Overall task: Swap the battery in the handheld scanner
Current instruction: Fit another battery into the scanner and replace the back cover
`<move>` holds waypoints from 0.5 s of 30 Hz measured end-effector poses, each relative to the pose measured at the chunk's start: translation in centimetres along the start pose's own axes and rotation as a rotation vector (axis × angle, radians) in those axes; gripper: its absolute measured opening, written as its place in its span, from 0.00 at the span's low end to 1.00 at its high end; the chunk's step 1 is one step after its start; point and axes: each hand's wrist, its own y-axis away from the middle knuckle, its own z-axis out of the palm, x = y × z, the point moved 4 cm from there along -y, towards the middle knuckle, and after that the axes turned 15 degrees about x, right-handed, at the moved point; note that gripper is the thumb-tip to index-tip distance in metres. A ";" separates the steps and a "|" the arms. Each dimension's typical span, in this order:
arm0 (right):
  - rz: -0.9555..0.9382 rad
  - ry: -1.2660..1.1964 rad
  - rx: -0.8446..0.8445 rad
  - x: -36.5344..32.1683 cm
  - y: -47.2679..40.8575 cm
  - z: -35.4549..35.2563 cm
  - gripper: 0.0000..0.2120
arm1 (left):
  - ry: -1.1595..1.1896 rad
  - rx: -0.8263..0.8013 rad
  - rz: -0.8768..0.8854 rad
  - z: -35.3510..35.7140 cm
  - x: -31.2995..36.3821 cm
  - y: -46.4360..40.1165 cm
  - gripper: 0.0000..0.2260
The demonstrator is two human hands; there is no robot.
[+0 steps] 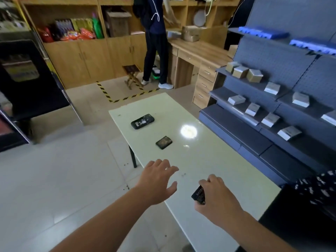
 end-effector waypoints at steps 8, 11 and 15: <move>0.063 -0.013 -0.042 -7.6 -11.4 1.5 0.20 | 0.014 -0.011 0.061 -0.8 -12.5 -6.7 0.24; 0.077 -0.009 -0.043 -9.0 -16.4 2.5 0.20 | 0.010 -0.026 0.070 0.1 -16.6 -10.1 0.23; 0.078 0.005 -0.029 -10.2 -23.1 4.3 0.20 | 0.009 -0.021 0.072 1.2 -21.5 -14.6 0.22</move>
